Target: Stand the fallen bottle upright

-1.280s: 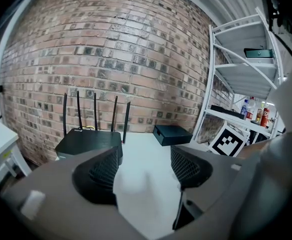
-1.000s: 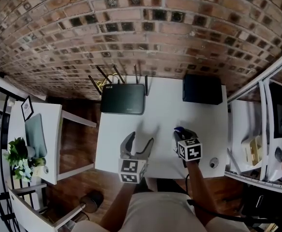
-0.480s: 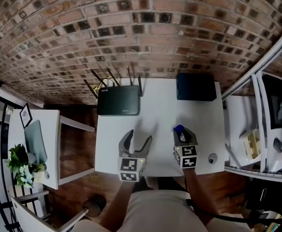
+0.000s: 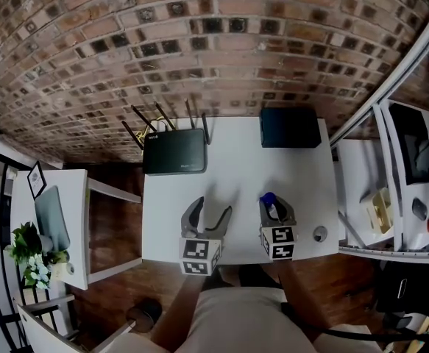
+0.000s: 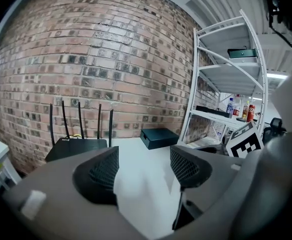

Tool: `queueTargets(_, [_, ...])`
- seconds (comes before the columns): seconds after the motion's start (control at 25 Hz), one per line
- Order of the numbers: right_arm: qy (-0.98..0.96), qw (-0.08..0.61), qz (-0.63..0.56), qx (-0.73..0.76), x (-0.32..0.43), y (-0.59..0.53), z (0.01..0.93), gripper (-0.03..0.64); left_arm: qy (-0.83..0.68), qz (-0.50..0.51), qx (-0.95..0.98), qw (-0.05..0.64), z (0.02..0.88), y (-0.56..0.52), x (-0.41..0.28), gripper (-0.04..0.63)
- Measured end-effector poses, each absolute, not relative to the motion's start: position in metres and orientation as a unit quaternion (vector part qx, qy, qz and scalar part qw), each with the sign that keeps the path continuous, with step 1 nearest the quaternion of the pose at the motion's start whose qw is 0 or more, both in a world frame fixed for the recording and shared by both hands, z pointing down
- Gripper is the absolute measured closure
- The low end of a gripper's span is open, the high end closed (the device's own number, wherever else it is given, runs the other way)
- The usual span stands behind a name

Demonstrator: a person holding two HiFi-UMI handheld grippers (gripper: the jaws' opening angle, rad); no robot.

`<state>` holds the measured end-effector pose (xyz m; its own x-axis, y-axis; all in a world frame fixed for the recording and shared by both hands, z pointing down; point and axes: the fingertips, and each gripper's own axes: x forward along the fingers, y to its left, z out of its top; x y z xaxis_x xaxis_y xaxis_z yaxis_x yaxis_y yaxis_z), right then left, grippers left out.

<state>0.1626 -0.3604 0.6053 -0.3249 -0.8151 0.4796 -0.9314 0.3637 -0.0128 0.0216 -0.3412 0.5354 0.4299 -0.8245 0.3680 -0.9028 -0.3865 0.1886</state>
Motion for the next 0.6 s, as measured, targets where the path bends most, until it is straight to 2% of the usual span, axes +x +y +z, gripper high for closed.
queueTargets(0.44, [-0.809,0.156,0.100,0.558,0.166,-0.334,0.604,0.520,-0.535,0.104,0.815,0.195,0.541,-0.313,0.022,0.256])
queueTargets(0.52, [-0.814,0.152,0.103,0.551,0.165,-0.333,0.604,0.494,-0.540,0.096,0.811,0.202,0.540,-0.307,0.021,0.258])
queueTargets(0.6, [-0.815,0.143,0.108,0.551,0.165,-0.332,0.604,0.439,-0.546,0.092,0.808,0.202,0.539,-0.302,0.021,0.261])
